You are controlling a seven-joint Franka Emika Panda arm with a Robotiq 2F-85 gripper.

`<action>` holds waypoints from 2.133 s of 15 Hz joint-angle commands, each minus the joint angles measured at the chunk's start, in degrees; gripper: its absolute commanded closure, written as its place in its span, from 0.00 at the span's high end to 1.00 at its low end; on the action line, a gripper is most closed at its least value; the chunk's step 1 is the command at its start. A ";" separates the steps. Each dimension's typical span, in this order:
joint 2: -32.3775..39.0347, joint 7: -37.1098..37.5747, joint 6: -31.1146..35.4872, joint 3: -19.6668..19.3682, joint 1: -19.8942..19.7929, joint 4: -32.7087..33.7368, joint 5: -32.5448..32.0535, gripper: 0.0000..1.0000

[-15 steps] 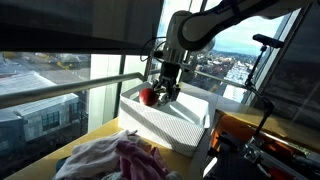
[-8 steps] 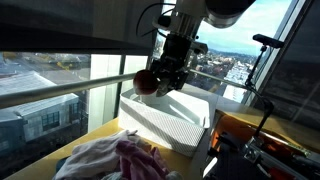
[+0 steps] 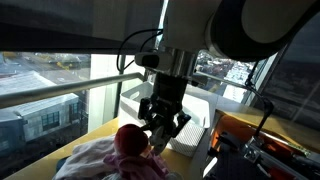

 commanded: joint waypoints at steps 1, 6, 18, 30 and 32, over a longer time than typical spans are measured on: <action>2.64 0.51 1.03 -0.09 -1.30 0.96 -1.19 0.51; 1.81 0.69 0.38 -0.34 -2.91 1.29 -1.95 0.87; -0.23 2.31 -0.23 0.41 -0.28 4.22 -5.59 1.00; 5.89 2.43 -1.09 3.93 2.98 5.17 -4.55 1.00; 7.80 2.47 -1.08 4.77 3.43 5.61 -4.35 1.00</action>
